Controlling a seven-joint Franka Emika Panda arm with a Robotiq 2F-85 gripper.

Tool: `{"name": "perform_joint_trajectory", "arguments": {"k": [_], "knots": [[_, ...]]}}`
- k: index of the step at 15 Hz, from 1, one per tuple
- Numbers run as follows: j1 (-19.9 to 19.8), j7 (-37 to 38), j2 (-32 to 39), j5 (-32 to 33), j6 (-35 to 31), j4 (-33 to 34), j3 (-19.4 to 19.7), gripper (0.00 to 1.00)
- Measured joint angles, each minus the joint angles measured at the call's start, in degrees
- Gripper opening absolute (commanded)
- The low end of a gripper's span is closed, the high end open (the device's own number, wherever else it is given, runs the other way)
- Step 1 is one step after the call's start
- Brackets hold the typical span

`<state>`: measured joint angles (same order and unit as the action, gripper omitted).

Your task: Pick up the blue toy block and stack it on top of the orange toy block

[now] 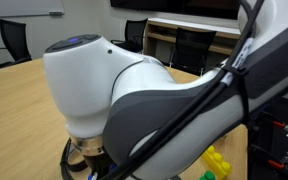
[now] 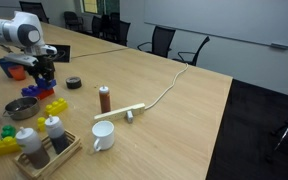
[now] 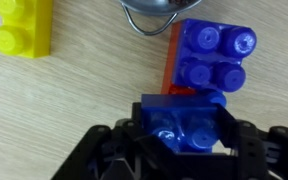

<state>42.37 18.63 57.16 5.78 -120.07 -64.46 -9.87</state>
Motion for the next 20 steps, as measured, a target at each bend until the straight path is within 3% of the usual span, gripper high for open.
{"name": "perform_joint_trajectory", "arguments": {"k": [6, 20], "knots": [[1.5, 2.9, 1.6, 0.0, 3.8, 4.1, 0.0, 0.44], [3.1, 5.6, 5.2, 0.0, 4.1, 7.3, -0.1, 0.44]]}}
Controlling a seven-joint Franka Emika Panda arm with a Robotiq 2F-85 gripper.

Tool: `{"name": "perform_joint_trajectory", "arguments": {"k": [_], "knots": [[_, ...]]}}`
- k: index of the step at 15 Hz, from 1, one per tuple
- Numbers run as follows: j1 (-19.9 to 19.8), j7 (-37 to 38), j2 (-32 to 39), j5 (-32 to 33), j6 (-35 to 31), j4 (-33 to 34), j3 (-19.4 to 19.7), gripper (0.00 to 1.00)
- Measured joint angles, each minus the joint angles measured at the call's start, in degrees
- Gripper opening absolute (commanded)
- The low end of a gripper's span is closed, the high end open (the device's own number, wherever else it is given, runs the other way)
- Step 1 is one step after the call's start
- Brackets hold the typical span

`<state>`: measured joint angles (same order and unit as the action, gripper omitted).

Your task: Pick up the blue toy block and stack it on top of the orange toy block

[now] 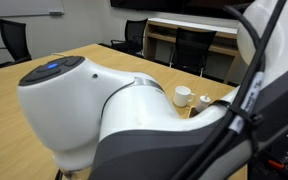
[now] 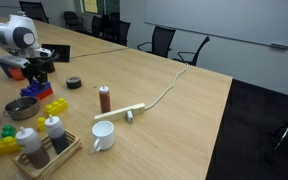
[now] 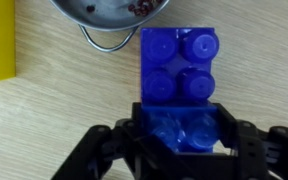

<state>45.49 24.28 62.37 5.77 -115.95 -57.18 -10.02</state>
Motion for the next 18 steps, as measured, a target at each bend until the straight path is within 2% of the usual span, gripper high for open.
{"name": "perform_joint_trajectory", "arguments": {"k": [18], "knots": [[0.0, 0.2, 0.8, -0.1, 0.3, 0.7, -0.1, 0.44]]}}
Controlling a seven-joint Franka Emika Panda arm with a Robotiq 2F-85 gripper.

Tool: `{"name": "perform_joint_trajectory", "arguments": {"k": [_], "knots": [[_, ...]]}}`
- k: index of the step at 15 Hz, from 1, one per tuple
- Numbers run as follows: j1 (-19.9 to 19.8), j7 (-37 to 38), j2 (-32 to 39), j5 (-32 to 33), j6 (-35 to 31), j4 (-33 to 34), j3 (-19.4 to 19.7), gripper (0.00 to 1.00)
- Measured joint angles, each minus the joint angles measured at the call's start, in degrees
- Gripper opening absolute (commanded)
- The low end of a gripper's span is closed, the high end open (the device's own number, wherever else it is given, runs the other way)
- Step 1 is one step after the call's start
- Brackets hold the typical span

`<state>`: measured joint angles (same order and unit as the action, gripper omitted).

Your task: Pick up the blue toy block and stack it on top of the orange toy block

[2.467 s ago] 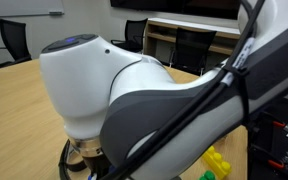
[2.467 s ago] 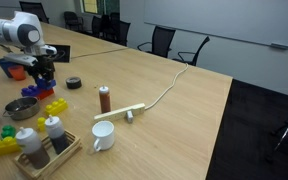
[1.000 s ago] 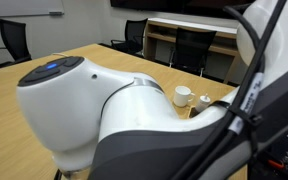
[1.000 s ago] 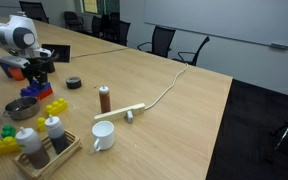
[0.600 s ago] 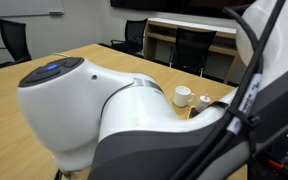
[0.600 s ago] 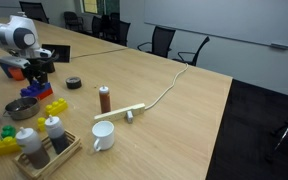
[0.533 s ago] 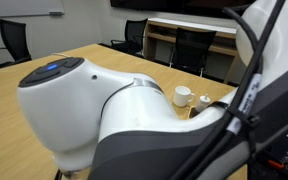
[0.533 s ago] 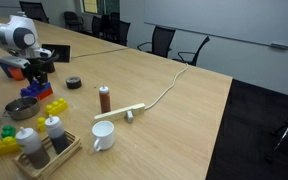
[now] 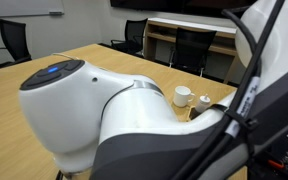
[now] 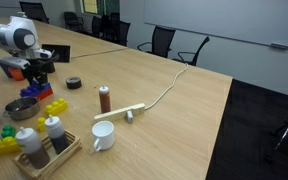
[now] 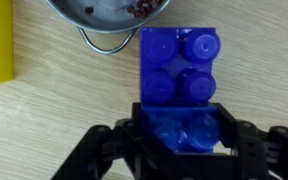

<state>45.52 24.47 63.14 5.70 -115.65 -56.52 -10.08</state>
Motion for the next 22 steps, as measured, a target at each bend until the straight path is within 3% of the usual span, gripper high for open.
{"name": "perform_joint_trajectory", "arguments": {"k": [2, 3, 6, 22], "knots": [[0.0, 0.0, 0.0, 0.0, 0.1, 0.0, 0.0, 0.44], [0.0, 0.0, 0.0, 0.0, 0.2, 0.0, 0.0, 0.92], [-0.1, 0.1, 1.1, -0.2, 0.2, -1.2, 0.0, 1.0], [-0.1, -0.6, 1.6, -0.2, -3.2, -1.2, 0.0, 1.0]]}}
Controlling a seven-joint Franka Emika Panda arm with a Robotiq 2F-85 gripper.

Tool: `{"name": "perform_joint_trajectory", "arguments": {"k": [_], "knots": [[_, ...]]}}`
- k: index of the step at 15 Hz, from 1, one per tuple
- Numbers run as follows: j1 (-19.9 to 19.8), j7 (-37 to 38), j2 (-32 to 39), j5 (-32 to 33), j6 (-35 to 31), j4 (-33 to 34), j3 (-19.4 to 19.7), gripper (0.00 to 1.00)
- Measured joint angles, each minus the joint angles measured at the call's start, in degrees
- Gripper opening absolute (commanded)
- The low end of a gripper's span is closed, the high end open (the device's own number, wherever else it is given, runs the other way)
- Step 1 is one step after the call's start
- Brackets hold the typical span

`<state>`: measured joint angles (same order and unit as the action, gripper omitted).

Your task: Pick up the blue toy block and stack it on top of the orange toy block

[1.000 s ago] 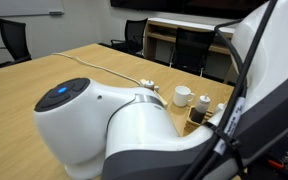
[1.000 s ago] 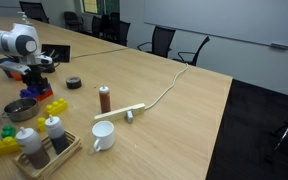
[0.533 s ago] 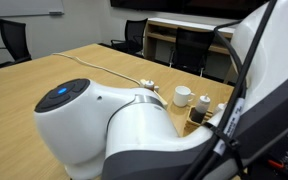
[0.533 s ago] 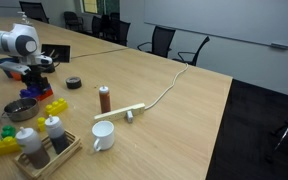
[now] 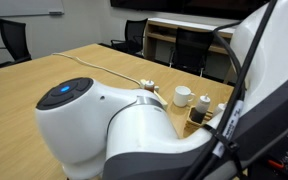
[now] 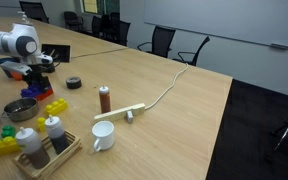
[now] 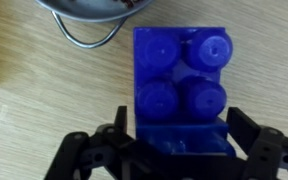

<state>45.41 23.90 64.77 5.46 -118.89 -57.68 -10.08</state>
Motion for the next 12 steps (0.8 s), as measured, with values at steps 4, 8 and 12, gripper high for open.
{"name": "perform_joint_trajectory", "arguments": {"k": [4, 8, 12], "knots": [[0.0, 0.1, 0.0, 0.0, 0.0, 0.1, 0.0, 1.0], [-0.1, 0.1, -1.4, 0.0, 0.1, 0.7, 0.1, 1.0], [-0.2, 0.2, -4.1, 0.0, 1.2, 0.5, 0.1, 1.0]]}}
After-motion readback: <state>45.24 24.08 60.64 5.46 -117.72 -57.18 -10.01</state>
